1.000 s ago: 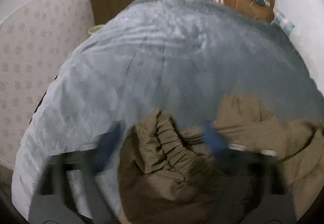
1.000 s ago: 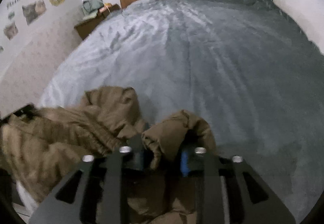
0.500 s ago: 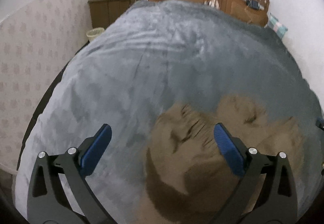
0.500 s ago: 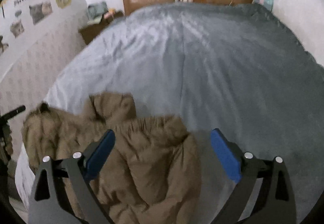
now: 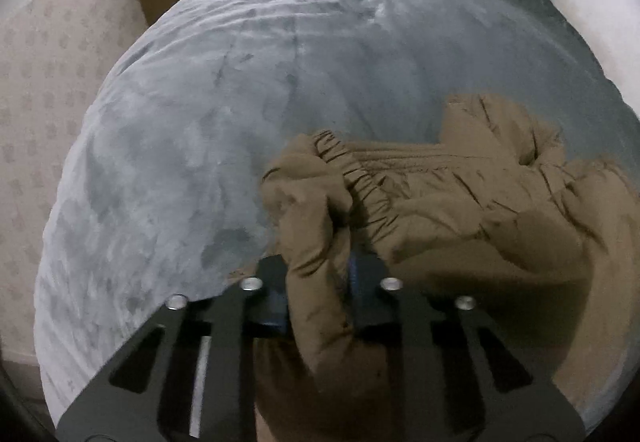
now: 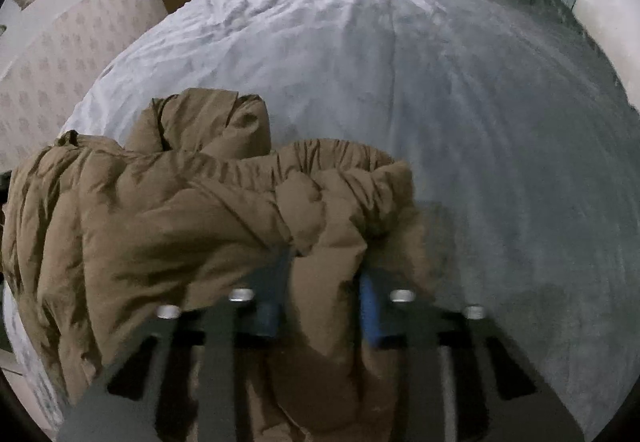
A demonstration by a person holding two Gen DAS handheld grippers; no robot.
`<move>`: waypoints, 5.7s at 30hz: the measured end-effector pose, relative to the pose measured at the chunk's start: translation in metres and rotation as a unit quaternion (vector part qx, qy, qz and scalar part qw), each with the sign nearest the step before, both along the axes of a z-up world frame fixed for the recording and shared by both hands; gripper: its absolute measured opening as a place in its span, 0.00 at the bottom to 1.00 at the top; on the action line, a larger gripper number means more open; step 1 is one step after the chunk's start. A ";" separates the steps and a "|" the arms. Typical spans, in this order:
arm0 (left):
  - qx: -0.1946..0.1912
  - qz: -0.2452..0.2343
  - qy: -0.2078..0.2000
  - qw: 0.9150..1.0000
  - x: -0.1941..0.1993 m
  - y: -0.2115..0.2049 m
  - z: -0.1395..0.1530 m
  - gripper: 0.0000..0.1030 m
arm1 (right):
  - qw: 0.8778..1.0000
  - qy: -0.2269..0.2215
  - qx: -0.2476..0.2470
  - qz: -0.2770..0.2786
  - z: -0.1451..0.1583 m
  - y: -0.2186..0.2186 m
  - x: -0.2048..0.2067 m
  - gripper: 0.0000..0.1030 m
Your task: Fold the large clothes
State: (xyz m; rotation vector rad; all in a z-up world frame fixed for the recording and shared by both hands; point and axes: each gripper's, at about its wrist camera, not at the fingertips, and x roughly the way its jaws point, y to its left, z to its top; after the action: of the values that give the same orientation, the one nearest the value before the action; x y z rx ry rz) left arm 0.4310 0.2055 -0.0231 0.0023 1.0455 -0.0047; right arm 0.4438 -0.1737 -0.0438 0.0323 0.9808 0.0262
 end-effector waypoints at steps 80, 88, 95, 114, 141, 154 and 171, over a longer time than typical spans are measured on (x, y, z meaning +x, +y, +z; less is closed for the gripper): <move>0.013 0.007 -0.046 0.999 -0.158 -0.103 -0.017 0.59 | 0.996 -0.087 -0.014 -0.025 -0.026 0.061 -0.131 0.54; 0.045 0.003 -0.018 0.999 -0.137 -0.111 -0.056 0.59 | 0.998 -0.053 -0.020 -0.031 -0.059 0.063 -0.113 0.54; 0.033 -0.006 0.000 0.999 -0.120 -0.109 -0.072 0.61 | 0.998 -0.037 -0.027 -0.033 -0.074 0.067 -0.101 0.55; 0.051 0.033 -0.049 0.997 -0.150 -0.013 -0.019 0.81 | 0.993 -0.073 0.018 -0.093 -0.023 -0.016 -0.141 0.56; 0.033 0.044 -0.033 0.998 -0.121 0.004 -0.041 0.97 | 0.991 -0.021 0.110 -0.074 -0.061 -0.050 -0.119 0.95; 0.027 0.046 -0.024 0.998 -0.137 0.012 -0.052 0.97 | 0.966 -0.010 0.256 -0.040 -0.105 -0.049 -0.109 0.98; -0.136 0.008 0.019 0.990 -0.094 0.075 -0.096 0.97 | 0.983 0.001 0.180 -0.022 -0.086 0.002 -0.067 0.94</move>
State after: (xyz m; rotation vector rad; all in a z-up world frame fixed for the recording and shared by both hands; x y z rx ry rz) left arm 0.3371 0.2801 -0.1187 -0.2547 1.0763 -0.1342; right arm 0.3769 -0.1713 -0.1297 0.3867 0.9672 0.1627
